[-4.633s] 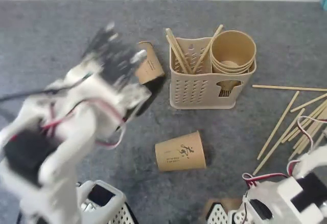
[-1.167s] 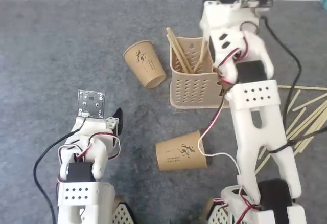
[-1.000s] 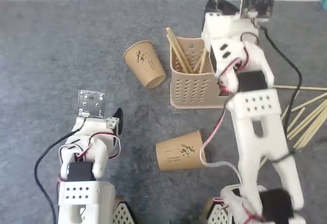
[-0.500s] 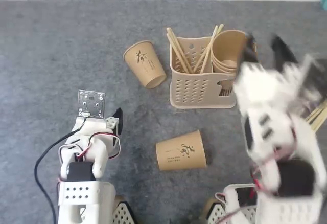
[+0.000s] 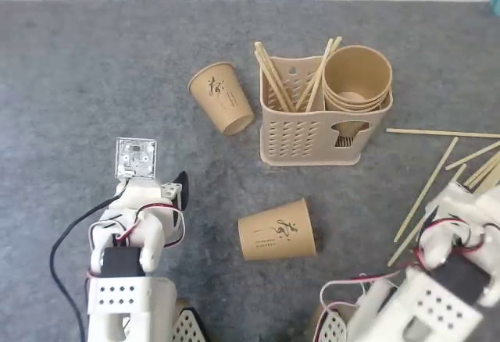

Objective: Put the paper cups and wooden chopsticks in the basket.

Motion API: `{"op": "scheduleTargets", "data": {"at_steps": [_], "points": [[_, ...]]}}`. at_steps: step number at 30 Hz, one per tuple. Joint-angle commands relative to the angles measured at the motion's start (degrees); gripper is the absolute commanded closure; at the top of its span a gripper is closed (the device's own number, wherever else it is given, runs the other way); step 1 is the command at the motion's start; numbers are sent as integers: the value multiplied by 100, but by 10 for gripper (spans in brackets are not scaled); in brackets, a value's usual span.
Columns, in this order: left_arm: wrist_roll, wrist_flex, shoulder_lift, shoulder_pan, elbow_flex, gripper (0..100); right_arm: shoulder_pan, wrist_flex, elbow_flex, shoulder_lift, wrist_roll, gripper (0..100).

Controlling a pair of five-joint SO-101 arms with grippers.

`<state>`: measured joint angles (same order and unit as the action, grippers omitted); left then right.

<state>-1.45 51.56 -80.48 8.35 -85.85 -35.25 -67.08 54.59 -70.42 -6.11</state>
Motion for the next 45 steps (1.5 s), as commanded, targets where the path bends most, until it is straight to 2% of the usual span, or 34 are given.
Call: {"op": "scheduleTargets", "data": {"at_steps": [1,10,19,28,32,34,37,45], "points": [[-53,88,-44,-26,330,816,-268,1244,475,752,114,822],[-53,70,-44,-35,295,814,-418,2993,-141,3837,114,822],[-44,44,-44,-35,242,814,-426,3064,-2629,7389,114,822],[-44,-35,-44,-35,233,814,-760,3055,-4686,9886,123,839],[-44,-35,-44,-35,233,814,-954,3046,-4870,10044,114,998],[-44,-35,-44,-35,233,814,-1051,2976,-4862,9886,114,962],[-44,-35,-44,-44,233,814,-1165,2545,-4888,9499,114,995],[-44,-35,-44,-44,233,814,-1174,1200,-4879,7916,105,991]]}}
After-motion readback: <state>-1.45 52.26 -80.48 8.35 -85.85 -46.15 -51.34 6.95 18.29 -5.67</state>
